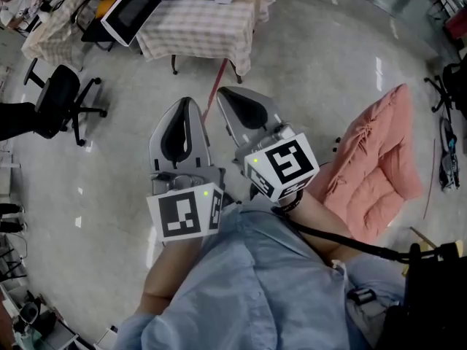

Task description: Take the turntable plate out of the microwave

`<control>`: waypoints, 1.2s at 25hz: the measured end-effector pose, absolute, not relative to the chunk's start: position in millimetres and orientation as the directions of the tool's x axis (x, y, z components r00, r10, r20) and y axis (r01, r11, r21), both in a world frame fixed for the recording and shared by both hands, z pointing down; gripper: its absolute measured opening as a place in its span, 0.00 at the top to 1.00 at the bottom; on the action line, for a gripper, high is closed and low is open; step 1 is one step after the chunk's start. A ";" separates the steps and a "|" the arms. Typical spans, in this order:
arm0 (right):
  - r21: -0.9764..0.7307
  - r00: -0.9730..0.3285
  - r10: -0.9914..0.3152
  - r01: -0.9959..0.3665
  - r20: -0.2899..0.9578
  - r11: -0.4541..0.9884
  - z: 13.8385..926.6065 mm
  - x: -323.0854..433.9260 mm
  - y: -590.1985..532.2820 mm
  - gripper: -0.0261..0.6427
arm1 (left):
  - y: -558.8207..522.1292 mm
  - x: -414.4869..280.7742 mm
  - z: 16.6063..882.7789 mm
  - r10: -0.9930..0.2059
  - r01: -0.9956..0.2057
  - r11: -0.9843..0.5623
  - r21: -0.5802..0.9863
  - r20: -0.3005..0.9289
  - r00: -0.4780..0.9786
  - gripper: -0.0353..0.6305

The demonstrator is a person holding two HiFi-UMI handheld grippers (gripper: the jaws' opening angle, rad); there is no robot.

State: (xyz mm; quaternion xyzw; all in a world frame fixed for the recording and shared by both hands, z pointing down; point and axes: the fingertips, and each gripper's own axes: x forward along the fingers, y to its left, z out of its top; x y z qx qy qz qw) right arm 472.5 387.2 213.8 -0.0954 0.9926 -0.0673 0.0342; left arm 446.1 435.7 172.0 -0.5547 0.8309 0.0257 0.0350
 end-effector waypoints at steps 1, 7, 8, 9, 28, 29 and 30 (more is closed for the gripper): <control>-0.138 -0.980 -0.191 -0.181 -0.058 0.974 214.3 473.8 386.9 0.96 | 435.1 447.5 172.8 -0.919 -0.923 0.385 0.002 -0.088 -0.383 0.94; -0.134 -0.987 -0.151 -0.142 -0.061 0.981 218.9 480.4 384.9 0.96 | 428.0 457.0 180.3 -0.914 -0.917 0.400 0.002 -0.077 -0.399 0.94; -0.137 -0.988 -0.142 -0.132 -0.063 0.982 218.2 480.6 379.5 0.96 | 422.2 457.3 179.4 -0.911 -0.914 0.406 0.002 -0.078 -0.405 0.93; -0.139 -0.989 -0.132 -0.122 -0.070 0.983 217.1 480.6 373.6 0.96 | 416.2 457.3 178.3 -0.908 -0.911 0.413 0.000 -0.082 -0.411 0.93; -0.184 -0.993 -0.120 -0.114 -0.023 0.976 243.9 407.1 331.5 0.96 | 376.2 380.6 205.7 -0.909 -0.910 0.414 0.031 -0.039 -0.415 0.94; -0.183 -0.992 -0.123 -0.118 -0.020 0.976 244.6 397.1 329.2 0.96 | 373.5 370.0 205.2 -0.909 -0.910 0.413 0.036 -0.042 -0.414 0.93; -0.183 -0.992 -0.126 -0.121 -0.018 0.976 245.3 386.5 326.8 0.96 | 370.6 359.8 205.8 -0.911 -0.912 0.409 0.040 -0.041 -0.410 0.94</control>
